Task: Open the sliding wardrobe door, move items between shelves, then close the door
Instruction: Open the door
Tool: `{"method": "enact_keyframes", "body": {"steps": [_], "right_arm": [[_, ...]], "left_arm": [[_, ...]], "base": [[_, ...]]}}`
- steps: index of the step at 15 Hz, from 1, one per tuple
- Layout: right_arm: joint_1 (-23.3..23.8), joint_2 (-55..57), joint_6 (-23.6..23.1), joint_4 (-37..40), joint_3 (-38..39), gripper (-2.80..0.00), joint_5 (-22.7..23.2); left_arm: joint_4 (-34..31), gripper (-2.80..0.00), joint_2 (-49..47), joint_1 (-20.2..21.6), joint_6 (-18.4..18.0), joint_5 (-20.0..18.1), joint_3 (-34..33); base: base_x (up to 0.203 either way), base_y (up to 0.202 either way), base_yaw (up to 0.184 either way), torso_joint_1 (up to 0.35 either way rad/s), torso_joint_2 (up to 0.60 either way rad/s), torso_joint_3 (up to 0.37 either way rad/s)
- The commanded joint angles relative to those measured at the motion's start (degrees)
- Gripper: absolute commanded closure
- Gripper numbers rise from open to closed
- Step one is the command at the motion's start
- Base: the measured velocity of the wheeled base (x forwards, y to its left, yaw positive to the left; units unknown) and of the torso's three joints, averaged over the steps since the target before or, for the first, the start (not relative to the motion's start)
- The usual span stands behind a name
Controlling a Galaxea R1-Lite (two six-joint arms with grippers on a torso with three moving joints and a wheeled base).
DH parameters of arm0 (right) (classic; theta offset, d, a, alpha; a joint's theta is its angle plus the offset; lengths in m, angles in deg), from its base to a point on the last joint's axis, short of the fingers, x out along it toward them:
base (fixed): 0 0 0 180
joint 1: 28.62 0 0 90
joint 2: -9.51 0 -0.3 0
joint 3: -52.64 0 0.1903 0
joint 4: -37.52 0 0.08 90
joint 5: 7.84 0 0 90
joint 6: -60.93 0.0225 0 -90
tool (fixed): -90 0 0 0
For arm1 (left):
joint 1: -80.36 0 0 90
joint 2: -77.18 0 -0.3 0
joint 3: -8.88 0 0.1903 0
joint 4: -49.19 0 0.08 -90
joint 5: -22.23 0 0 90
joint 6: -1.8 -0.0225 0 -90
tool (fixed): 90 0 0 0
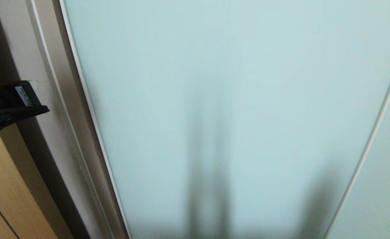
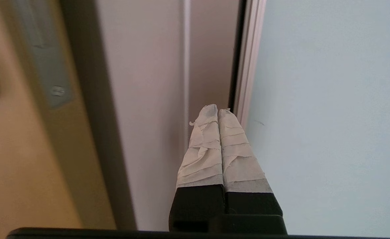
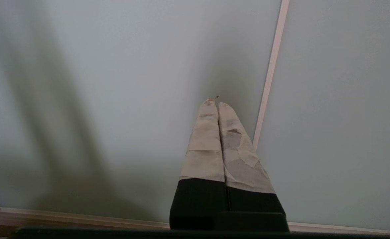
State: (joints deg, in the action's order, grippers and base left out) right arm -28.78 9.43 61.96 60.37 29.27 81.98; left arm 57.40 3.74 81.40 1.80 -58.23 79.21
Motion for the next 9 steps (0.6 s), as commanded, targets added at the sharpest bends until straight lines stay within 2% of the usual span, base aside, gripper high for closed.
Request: {"method": "enact_keyframes", "body": {"steps": [1, 6, 9], "right_arm": [[-0.02, -0.01, 0.02, -0.01, 0.00, 0.00, 0.01], [-0.02, -0.01, 0.02, -0.03, 0.00, 0.00, 0.01], [-0.02, -0.01, 0.02, -0.01, 0.00, 0.00, 0.01]], "left_arm": [[2.78, 0.00, -4.05, 0.04, -0.06, -0.41, 0.60], [4.55, 0.00, -8.55, 0.03, -0.55, 0.62, 4.98], [4.71, 0.00, -9.70, 0.02, -0.53, 0.76, 5.06]], "base": [[0.000, 0.000, 0.000, 0.000, 0.00, 0.000], [0.000, 0.000, 0.000, 0.000, 0.00, 0.000], [0.000, 0.000, 0.000, 0.000, 0.00, 0.000]]}}
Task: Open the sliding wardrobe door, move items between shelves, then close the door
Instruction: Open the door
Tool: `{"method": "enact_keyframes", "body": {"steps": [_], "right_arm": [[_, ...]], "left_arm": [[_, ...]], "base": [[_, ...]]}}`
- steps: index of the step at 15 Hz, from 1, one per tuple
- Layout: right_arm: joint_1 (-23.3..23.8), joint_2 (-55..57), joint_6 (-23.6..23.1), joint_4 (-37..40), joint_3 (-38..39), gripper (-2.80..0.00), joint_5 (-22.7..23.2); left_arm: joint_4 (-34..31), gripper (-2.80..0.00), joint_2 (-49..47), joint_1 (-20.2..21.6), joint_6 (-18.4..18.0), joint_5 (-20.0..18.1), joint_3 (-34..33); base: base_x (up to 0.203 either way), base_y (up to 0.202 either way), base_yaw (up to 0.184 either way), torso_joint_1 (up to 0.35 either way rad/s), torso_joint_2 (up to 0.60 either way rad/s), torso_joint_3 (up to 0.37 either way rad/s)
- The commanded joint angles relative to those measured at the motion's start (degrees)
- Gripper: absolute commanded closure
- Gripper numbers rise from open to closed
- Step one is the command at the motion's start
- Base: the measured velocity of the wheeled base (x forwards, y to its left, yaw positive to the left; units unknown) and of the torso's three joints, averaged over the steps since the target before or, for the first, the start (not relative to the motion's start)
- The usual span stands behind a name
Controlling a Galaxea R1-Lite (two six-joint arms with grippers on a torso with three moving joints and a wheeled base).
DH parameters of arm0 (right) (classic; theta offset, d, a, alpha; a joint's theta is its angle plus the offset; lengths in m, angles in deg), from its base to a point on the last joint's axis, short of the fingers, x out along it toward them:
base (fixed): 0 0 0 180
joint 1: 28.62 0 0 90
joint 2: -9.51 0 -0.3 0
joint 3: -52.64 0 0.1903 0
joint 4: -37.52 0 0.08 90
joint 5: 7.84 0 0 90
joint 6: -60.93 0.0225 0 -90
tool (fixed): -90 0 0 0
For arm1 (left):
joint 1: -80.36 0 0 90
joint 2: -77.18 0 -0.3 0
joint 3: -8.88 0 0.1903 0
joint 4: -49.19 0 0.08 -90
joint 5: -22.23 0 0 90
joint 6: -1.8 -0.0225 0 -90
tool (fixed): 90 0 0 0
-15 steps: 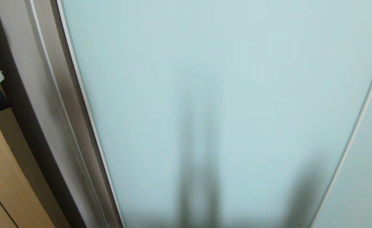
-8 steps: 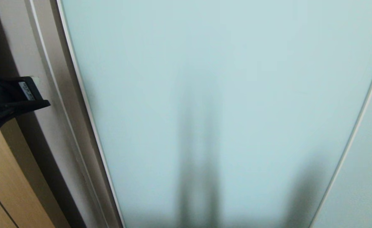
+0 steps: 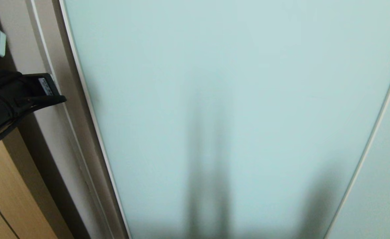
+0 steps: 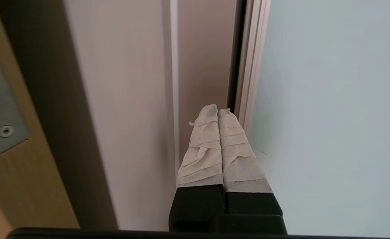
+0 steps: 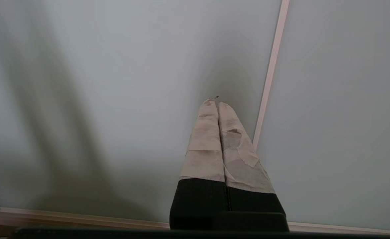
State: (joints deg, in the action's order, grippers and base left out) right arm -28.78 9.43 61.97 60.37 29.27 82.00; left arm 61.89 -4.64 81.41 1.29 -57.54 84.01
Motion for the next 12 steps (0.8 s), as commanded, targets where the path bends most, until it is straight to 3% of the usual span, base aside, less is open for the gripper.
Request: {"method": "enact_keyframes", "body": {"steps": [1, 12], "right_arm": [[-0.02, -0.01, 0.01, -0.02, 0.00, 0.00, -0.02], [-0.02, -0.01, 0.01, -0.03, 0.00, 0.00, -0.02]], "left_arm": [[0.88, 0.00, -2.23, 0.01, 0.02, 0.00, 0.68], [6.55, 0.00, -10.39, -0.96, -0.10, -0.65, 2.12]], "base": [[0.000, 0.000, 0.000, 0.000, 0.00, 0.000], [0.000, 0.000, 0.000, 0.000, 0.00, 0.000]]}}
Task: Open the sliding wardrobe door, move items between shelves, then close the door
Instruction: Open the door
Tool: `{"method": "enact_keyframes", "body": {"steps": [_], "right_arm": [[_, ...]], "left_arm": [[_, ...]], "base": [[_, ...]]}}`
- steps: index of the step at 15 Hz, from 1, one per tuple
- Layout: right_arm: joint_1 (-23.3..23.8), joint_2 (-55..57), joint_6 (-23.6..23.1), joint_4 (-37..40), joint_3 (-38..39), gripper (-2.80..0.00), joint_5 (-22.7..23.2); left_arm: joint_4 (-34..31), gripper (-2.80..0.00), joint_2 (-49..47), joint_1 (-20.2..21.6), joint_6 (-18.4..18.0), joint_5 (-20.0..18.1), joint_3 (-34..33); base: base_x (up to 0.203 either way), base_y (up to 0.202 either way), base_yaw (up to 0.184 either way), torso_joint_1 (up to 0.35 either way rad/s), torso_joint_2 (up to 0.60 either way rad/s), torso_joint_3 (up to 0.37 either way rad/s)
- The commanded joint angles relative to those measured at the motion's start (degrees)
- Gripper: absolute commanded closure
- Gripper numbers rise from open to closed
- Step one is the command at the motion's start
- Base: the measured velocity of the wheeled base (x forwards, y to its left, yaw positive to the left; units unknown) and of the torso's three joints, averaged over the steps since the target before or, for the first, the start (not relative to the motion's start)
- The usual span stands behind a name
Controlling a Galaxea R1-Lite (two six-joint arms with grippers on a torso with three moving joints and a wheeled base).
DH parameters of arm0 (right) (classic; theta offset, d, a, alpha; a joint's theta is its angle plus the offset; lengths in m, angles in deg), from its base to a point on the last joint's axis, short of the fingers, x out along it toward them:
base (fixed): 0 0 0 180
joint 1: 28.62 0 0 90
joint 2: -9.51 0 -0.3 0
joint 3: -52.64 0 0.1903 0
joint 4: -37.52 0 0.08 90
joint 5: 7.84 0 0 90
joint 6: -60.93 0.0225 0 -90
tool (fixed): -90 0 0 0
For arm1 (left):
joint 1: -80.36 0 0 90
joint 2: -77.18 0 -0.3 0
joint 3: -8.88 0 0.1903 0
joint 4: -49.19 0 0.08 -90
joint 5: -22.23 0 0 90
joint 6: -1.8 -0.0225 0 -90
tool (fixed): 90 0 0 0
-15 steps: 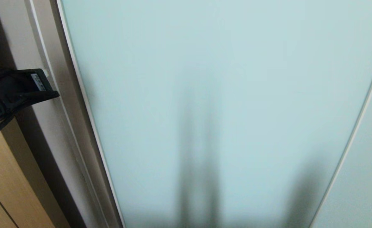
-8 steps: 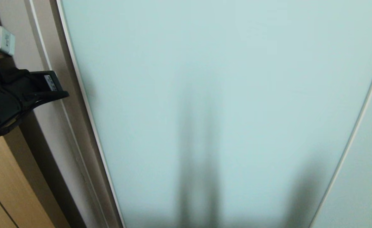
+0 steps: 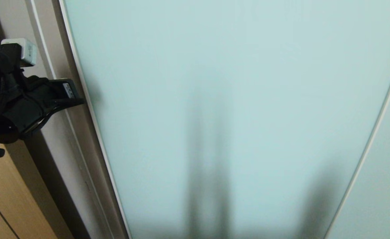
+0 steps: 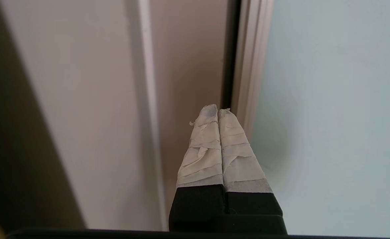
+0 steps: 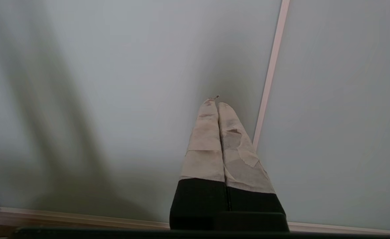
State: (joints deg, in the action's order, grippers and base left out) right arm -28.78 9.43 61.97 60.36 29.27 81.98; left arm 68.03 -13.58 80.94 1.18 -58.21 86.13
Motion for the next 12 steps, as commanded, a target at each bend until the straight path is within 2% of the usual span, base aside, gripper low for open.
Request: {"method": "enact_keyframes", "body": {"steps": [1, 9, 12], "right_arm": [[-0.02, -0.01, 0.01, 0.00, 0.00, 0.00, 0.01], [-0.02, -0.01, 0.01, -0.07, 0.00, 0.00, 0.01], [-0.02, -0.01, 0.01, -0.08, 0.00, 0.00, 0.01]], "left_arm": [[0.43, 0.00, -1.94, -0.76, -0.04, 0.07, 0.07], [3.66, 0.00, -5.74, -2.03, 0.01, 0.77, 2.28], [3.75, 0.00, -4.41, -2.11, -0.36, 3.04, 2.16]], "base": [[0.000, 0.000, 0.000, 0.000, 0.00, 0.000], [0.000, 0.000, 0.000, 0.000, 0.00, 0.000], [0.000, 0.000, 0.000, 0.000, 0.00, 0.000]]}}
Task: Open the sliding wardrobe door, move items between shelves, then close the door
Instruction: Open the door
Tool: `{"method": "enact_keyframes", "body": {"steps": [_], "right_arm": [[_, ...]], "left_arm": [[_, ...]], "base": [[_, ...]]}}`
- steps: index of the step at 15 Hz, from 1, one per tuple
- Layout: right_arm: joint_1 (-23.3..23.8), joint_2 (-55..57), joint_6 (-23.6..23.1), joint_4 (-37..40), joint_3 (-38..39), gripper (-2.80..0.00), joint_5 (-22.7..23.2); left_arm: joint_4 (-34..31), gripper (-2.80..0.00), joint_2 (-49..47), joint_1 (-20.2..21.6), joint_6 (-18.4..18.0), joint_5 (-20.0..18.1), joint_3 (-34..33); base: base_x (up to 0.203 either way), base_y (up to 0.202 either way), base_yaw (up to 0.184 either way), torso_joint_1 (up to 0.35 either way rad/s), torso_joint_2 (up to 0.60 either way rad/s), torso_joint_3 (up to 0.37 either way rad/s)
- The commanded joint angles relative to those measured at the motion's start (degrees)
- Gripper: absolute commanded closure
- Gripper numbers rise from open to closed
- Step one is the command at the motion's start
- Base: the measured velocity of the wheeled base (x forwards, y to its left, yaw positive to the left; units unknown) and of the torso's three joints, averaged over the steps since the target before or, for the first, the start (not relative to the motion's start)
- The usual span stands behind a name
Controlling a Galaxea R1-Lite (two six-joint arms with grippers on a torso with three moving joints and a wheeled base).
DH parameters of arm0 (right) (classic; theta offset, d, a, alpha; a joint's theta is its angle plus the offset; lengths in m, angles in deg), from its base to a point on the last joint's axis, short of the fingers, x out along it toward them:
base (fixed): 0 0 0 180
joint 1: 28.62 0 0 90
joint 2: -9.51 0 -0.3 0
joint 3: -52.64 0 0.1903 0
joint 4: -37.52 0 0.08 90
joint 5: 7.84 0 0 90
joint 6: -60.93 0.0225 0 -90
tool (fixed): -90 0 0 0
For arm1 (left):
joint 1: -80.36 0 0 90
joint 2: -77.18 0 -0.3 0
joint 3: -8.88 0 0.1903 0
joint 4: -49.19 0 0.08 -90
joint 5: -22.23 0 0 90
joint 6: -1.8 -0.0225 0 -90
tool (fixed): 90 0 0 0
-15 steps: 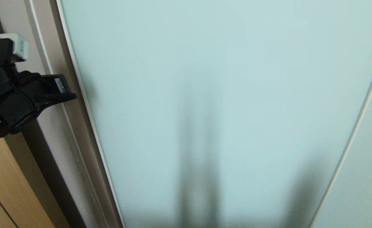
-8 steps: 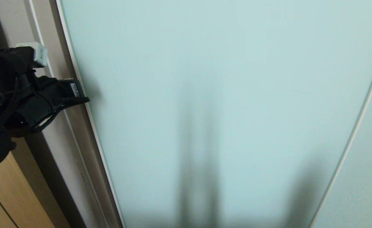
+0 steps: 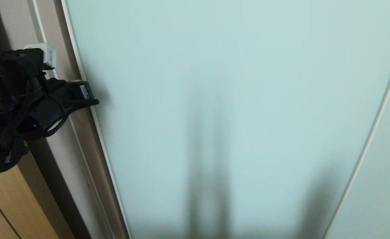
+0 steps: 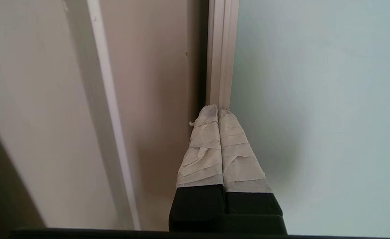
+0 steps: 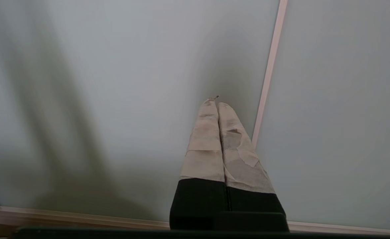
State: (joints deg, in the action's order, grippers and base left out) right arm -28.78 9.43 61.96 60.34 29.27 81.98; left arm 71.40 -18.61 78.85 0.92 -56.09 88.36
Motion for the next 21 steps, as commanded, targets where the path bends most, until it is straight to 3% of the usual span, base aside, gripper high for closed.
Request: {"method": "enact_keyframes", "body": {"steps": [1, 10, 13, 21], "right_arm": [[-0.02, -0.01, 0.02, 0.01, 0.00, 0.00, 0.01], [-0.02, -0.01, 0.02, 0.01, 0.00, 0.00, 0.01], [-0.02, -0.01, 0.02, 0.01, 0.00, 0.00, 0.01], [-0.02, -0.01, 0.02, -0.06, 0.00, 0.00, 0.01]], "left_arm": [[0.38, 0.00, 1.56, -0.11, -0.35, 1.39, -0.49], [0.30, 0.00, 5.88, -1.65, -0.60, 1.86, -3.38], [0.30, 0.00, 5.23, -1.56, -0.44, 4.08, -3.12], [0.56, 0.00, -0.60, -1.42, 0.03, 5.01, -0.51]], "base": [[0.000, 0.000, 0.000, 0.000, 0.00, 0.000], [0.000, 0.000, 0.000, 0.000, 0.00, 0.000], [0.000, 0.000, 0.000, 0.000, 0.00, 0.000], [0.000, 0.000, 0.000, 0.000, 0.00, 0.000]]}}
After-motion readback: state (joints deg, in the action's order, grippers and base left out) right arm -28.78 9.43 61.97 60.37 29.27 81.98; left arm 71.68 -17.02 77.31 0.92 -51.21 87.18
